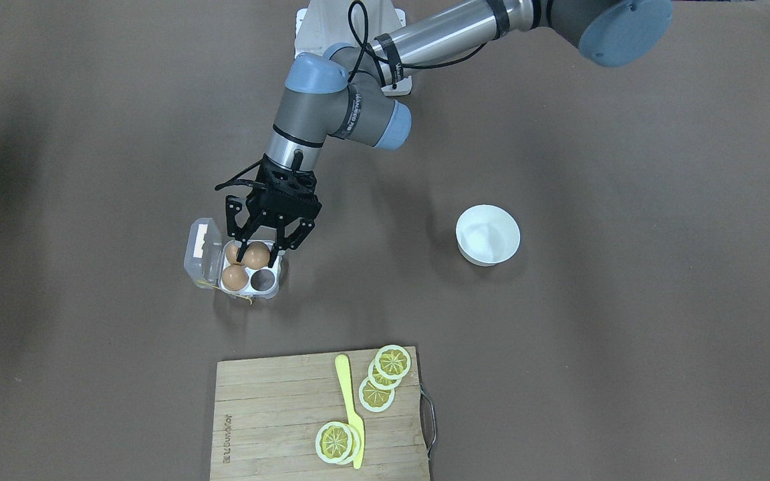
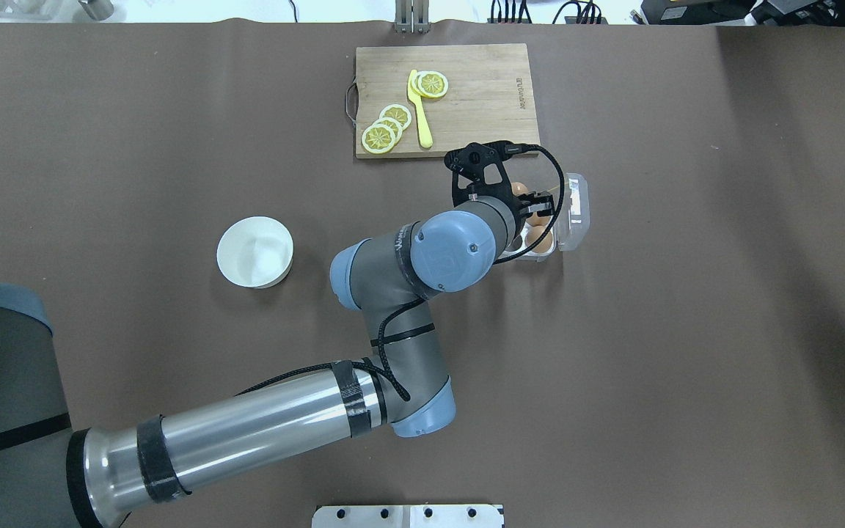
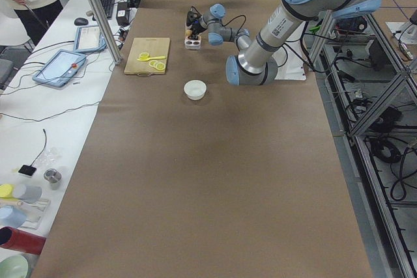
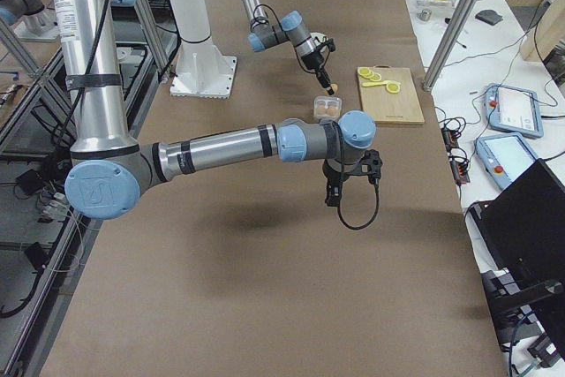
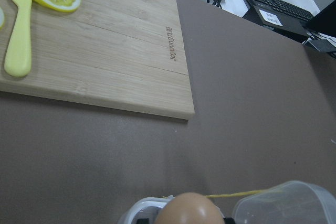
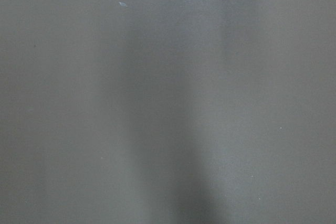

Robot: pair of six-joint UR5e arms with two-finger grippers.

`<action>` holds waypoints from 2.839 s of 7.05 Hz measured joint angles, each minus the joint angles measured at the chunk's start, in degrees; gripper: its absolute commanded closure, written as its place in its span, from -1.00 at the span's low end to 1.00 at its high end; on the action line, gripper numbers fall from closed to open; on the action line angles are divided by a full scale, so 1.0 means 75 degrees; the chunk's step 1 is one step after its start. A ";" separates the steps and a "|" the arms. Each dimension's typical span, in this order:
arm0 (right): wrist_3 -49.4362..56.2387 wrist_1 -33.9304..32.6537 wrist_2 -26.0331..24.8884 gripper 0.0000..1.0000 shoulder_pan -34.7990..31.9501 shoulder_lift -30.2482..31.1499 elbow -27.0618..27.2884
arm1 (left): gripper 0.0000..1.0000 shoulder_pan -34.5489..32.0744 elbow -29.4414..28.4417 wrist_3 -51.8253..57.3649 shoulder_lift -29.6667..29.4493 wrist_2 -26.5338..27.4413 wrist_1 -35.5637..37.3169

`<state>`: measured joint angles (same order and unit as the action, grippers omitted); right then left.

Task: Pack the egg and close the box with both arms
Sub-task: 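Lower the egg into the empty slot and open the left gripper, then withdraw the left gripper from the box while the right gripper approaches the lid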

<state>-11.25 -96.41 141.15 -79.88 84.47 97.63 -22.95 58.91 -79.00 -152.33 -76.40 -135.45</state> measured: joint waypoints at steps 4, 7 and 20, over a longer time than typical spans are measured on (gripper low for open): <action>-0.0061 -0.0003 0.0011 -1.00 0.0011 -0.0021 0.0041 | 1.00 0.0116 -0.0274 0.0010 -0.0067 0.0042 -0.0010; -0.0067 -0.0011 0.0012 -1.00 0.0010 -0.0016 0.0048 | 0.24 0.0189 -0.0204 0.0027 0.0030 0.0031 -0.0015; -0.2296 0.0037 0.0214 -0.93 0.1051 -0.1017 0.0720 | -0.96 -0.1774 0.4919 0.1285 0.2807 -0.2721 0.3744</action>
<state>-28.47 -96.13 142.76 -71.99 76.84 103.03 -36.26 95.81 -69.37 -131.28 -96.81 -107.37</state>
